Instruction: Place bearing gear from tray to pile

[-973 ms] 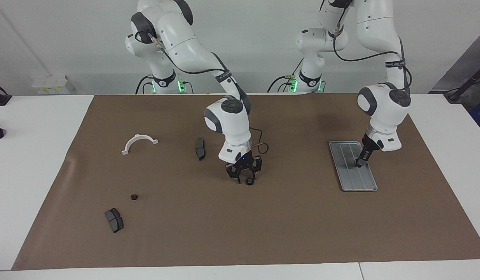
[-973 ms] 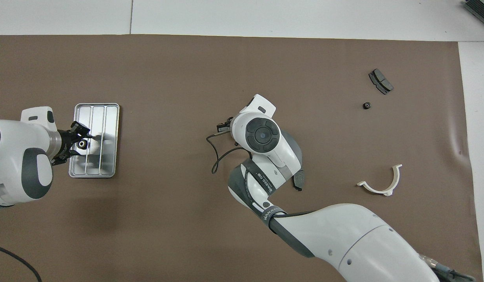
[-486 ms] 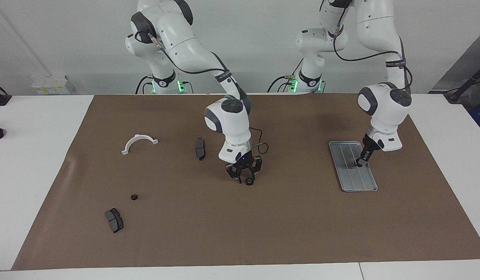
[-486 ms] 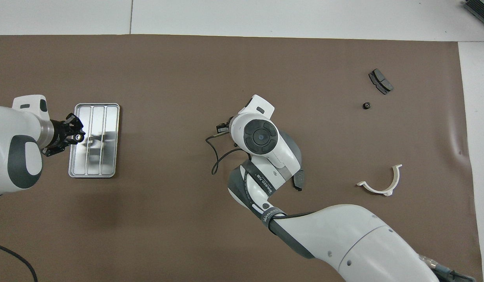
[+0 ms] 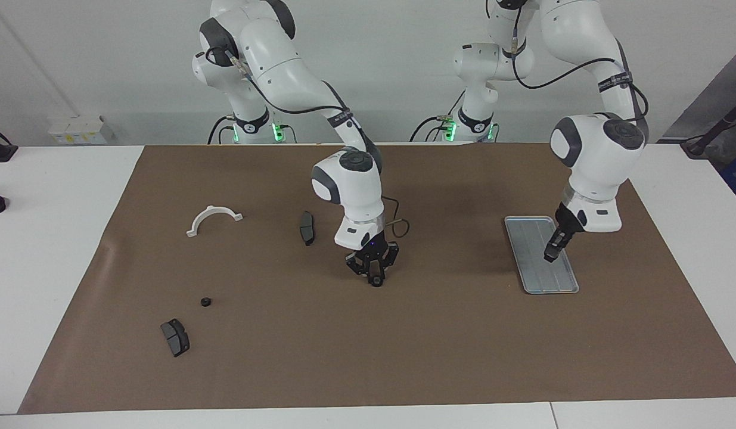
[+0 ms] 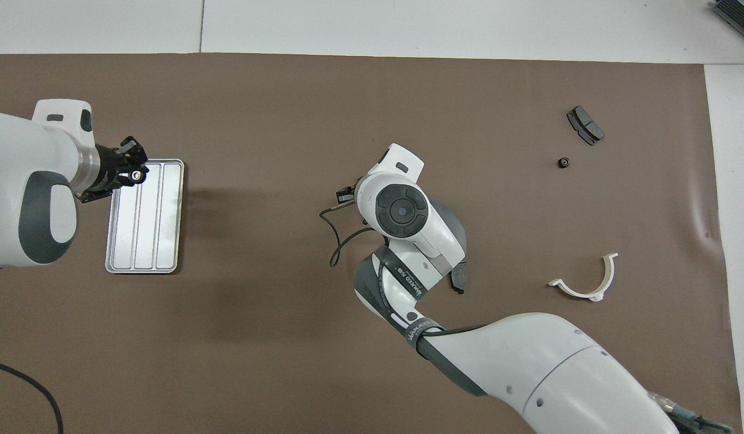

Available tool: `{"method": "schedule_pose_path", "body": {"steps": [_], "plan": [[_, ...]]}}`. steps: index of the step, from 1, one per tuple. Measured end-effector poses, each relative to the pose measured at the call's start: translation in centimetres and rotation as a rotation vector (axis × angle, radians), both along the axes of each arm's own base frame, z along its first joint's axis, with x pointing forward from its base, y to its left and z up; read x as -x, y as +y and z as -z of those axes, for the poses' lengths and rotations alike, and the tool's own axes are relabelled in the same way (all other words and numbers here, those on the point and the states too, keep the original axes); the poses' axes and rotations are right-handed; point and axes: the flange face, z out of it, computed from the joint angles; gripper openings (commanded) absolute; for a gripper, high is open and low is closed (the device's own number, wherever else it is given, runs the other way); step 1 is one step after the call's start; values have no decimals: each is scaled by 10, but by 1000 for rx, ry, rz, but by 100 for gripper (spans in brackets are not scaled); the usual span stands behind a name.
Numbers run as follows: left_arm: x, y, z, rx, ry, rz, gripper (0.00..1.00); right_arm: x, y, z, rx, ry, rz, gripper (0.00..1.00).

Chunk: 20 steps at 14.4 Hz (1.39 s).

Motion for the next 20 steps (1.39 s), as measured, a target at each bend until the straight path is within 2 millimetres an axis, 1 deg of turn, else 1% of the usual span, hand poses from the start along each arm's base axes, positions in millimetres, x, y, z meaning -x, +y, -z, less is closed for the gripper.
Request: {"method": "schedule_pose_path", "body": {"steps": [1, 3, 5, 7, 8, 11, 12, 13, 14, 15, 16, 17, 19, 20], "plan": [[0, -25, -1, -1, -11, 42, 0, -2, -3, -1, 0, -2, 4, 12], [1, -68, 1, 3, -44, 110, 0, -9, -11, -5, 4, -12, 3, 11], [2, -108, 3, 6, -71, 172, 0, -26, -35, -12, 17, -29, -2, 11], [2, -143, 4, 7, -80, 225, 0, -49, -75, -21, 45, -42, -8, 12], [3, -164, 7, 7, -81, 257, 0, -60, -100, -27, 61, -45, -5, 12], [-1, -237, 19, 40, -119, 289, 0, -83, -168, -44, 108, -46, -6, 12], [-5, -255, 23, 62, -150, 277, 0, -88, -189, -46, 117, -47, -10, 13], [-9, -270, 30, 92, -191, 271, 0, -94, -210, -47, 118, -44, -13, 13], [-7, -284, 42, 118, -219, 274, 5, -98, -228, -47, 111, -39, -14, 13], [-3, -300, 57, 143, -235, 274, 14, -102, -246, -47, 106, -35, -16, 13], [1, -312, 70, 162, -239, 271, 16, -105, -262, -47, 103, -34, -15, 14], [5, -319, 80, 172, -234, 269, 16, -107, -276, -47, 104, -33, -10, 14], [11, -324, 91, 173, -218, 272, 17, -110, -301, -47, 111, -32, 3, 15], [13, -324, 93, 171, -214, 273, 22, -111, -312, -46, 115, -31, 6, 15]]}}
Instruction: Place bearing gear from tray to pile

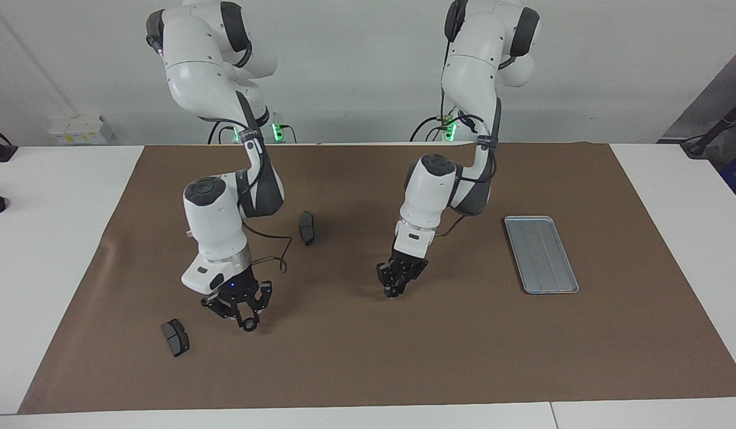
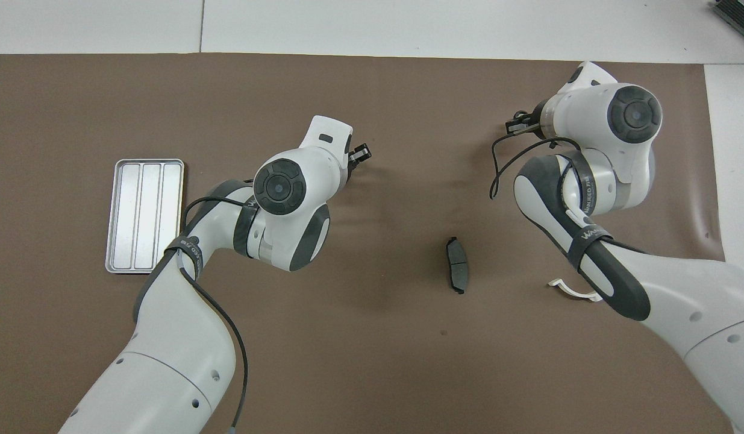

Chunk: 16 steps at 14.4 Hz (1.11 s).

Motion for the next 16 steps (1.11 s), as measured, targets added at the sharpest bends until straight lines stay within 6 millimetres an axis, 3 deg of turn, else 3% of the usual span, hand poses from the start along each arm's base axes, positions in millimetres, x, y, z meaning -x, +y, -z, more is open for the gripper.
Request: {"method": "schedule_pose_path", "body": {"steps": [2, 3, 5, 6, 8, 11, 13, 16], "plan": [[3, 2, 7, -7, 12, 0, 27, -2, -15, 5, -2, 1, 11, 15], [6, 1, 9, -8, 16, 3, 41, -3, -20, 9, -7, -6, 19, 16], [9, -3, 12, -6, 20, 9, 100, -5, -23, 16, -39, -10, 44, 20], [11, -5, 12, -6, 21, 12, 100, -5, -24, 16, -55, -11, 56, 26], [14, -9, 9, 0, 21, 9, 100, -6, -21, 15, -69, -13, 60, 54], [8, 2, 3, -15, 41, -12, 100, -7, -18, 13, -73, -16, 58, 66], [-5, 31, -23, -44, 54, -40, 100, -7, -17, 12, -74, -18, 56, 65], [-20, 101, -83, -118, 84, 17, 100, -9, 3, 4, -79, -32, 29, 65]]}}
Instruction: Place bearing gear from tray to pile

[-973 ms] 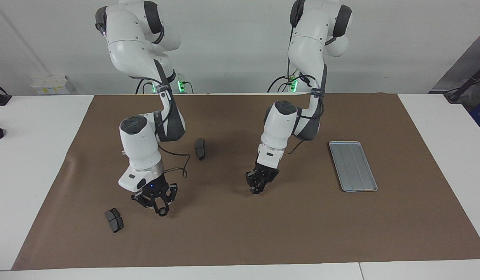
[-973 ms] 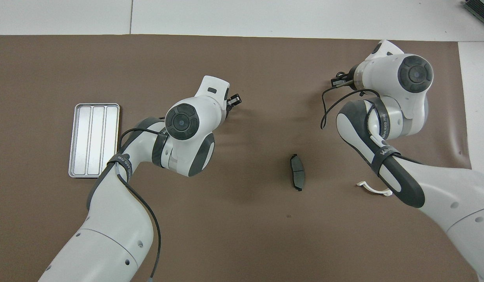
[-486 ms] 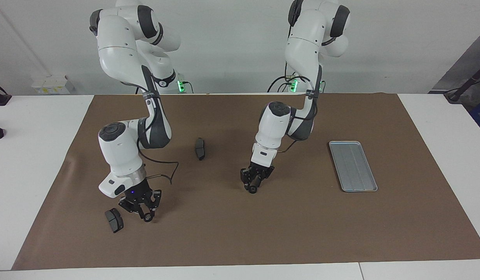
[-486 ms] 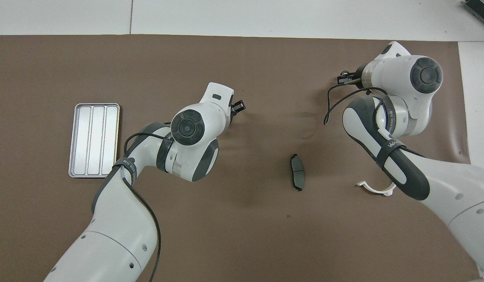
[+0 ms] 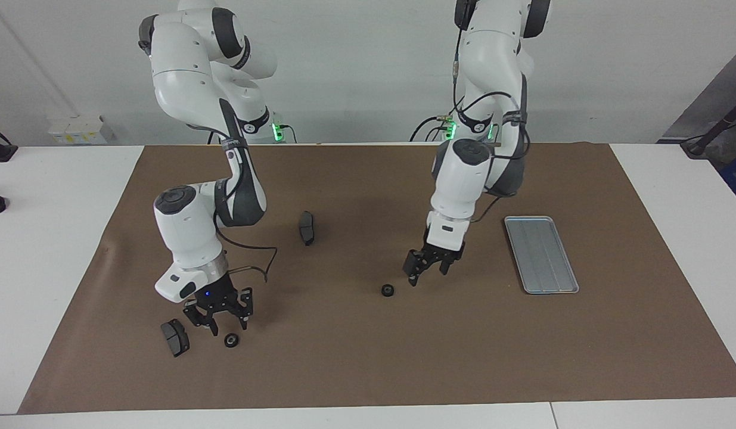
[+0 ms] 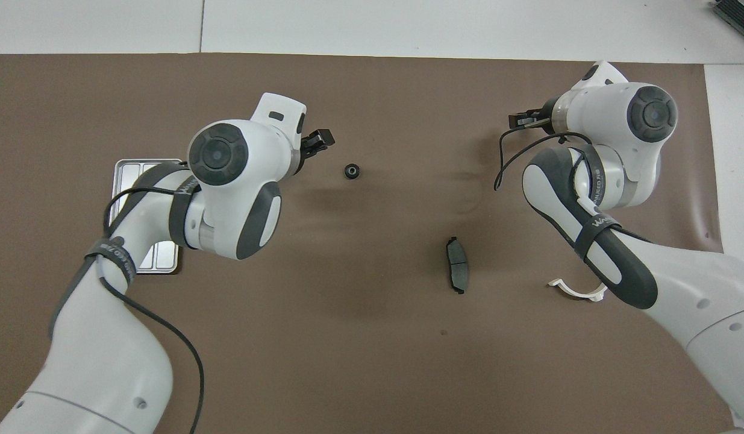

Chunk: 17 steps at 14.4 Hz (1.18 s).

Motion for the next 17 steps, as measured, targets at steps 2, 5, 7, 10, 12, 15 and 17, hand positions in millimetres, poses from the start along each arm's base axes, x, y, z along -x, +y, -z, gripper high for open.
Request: {"method": "schedule_pose_path", "body": {"steps": [2, 5, 7, 10, 12, 15, 17], "plan": [[-5, 57, -32, -31, 36, 57, 100, 1, 41, -10, -7, 16, -35, 64], [-7, 131, -57, -61, 76, 131, 100, 10, 131, -36, -55, 41, -5, 63], [-6, 168, -63, -75, 101, 175, 100, 27, 197, -46, -88, 40, 19, 63], [-6, 221, -71, -91, 110, 228, 100, 58, 272, -42, -110, 49, -4, 60], [-5, 252, -76, -100, 106, 262, 100, 69, 299, -33, -127, 35, -27, 59], [0, 303, -89, -119, 85, 315, 100, 74, 318, -6, -128, 9, -47, 57], [8, 327, -102, -126, 75, 337, 100, 74, 323, 8, -129, -4, -54, 56]]}}
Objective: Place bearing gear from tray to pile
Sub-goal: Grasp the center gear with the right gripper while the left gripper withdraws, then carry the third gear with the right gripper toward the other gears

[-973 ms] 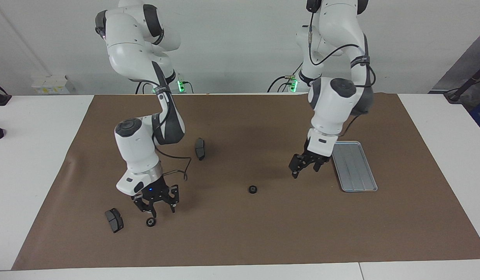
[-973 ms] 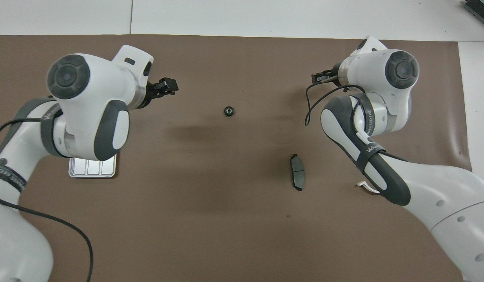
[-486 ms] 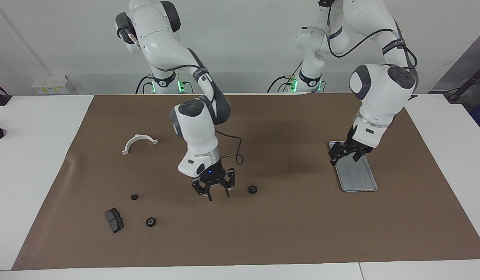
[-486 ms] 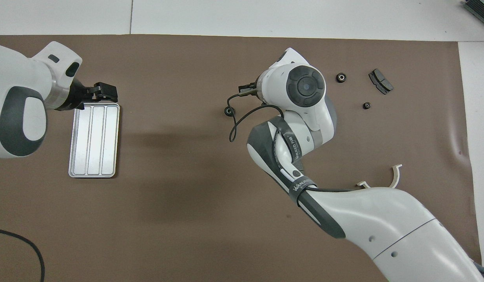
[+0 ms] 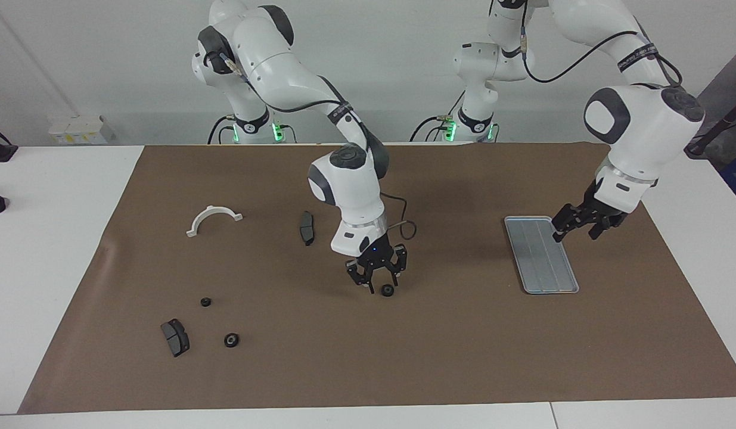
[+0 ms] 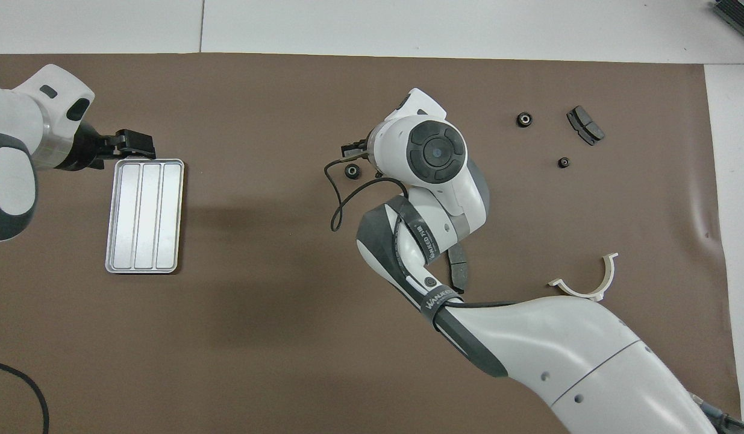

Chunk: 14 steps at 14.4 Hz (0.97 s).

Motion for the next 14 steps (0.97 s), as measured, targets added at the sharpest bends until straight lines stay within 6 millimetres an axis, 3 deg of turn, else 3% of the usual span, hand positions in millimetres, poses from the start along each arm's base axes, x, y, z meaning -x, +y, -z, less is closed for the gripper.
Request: {"method": "schedule_pose_path", "body": {"steps": [2, 4, 8, 12, 14], "plan": [[12, 7, -20, -31, 10, 41, 100, 1, 1, 4, 5, -1, -5, 55], [26, 0, -46, -44, 19, 69, 100, 2, 2, 7, 9, 3, -8, 55], [46, -45, -92, -44, 51, 136, 100, 10, 1, 24, 28, 30, -15, 55], [52, -112, -105, -52, 67, 114, 100, 17, 4, 33, 39, 41, -27, 52], [52, -108, -104, -53, 72, 104, 100, 19, 6, 33, 40, 42, -31, 52]]}}
